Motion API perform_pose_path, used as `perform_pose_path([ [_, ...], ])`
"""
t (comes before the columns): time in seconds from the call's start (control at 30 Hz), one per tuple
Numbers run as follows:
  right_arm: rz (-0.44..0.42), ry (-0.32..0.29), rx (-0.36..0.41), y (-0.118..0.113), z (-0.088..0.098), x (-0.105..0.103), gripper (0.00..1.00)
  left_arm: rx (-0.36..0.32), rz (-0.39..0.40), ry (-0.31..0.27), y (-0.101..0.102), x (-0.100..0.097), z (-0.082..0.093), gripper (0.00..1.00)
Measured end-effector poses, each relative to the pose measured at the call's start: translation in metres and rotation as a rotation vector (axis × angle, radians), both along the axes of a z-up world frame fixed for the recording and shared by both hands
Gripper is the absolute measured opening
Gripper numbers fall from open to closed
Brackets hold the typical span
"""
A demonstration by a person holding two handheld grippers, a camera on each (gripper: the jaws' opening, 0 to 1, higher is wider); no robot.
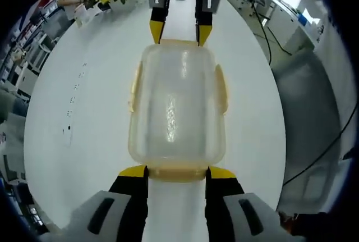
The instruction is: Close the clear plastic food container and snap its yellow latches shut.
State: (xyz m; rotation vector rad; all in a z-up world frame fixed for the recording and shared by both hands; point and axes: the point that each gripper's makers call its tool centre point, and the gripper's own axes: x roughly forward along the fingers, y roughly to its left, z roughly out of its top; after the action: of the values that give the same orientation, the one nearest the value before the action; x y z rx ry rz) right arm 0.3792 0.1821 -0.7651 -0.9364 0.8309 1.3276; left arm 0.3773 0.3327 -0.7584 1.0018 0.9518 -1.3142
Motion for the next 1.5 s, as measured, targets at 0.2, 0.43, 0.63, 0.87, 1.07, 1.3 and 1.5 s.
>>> perform_pose_path([
  [0.2, -0.029, 0.009, -0.003, -0.033, -0.001, 0.004, 0.37, -0.009, -0.026, 0.002, -0.029, 0.007, -0.004, 0.34],
  [0.43, -0.045, 0.023, -0.034, -0.062, -0.008, -0.002, 0.37, -0.014, -0.046, 0.021, -0.059, 0.006, -0.010, 0.34],
  [0.63, -0.051, 0.035, -0.042, -0.074, -0.013, -0.005, 0.37, -0.005, -0.049, 0.039, -0.069, 0.008, -0.015, 0.34],
  [0.87, -0.038, 0.043, -0.050, -0.075, -0.021, -0.005, 0.38, 0.014, -0.040, 0.049, -0.068, 0.012, -0.023, 0.34],
  [1.07, -0.036, 0.050, -0.053, -0.076, -0.025, -0.003, 0.38, 0.023, -0.032, 0.053, -0.067, 0.015, -0.028, 0.34],
  [1.3, -0.034, 0.051, -0.058, -0.078, -0.026, -0.004, 0.38, 0.030, -0.031, 0.048, -0.068, 0.015, -0.030, 0.34],
  [1.5, -0.057, 0.065, -0.055, -0.078, -0.030, -0.006, 0.39, 0.027, -0.044, 0.033, -0.069, 0.016, -0.030, 0.34],
])
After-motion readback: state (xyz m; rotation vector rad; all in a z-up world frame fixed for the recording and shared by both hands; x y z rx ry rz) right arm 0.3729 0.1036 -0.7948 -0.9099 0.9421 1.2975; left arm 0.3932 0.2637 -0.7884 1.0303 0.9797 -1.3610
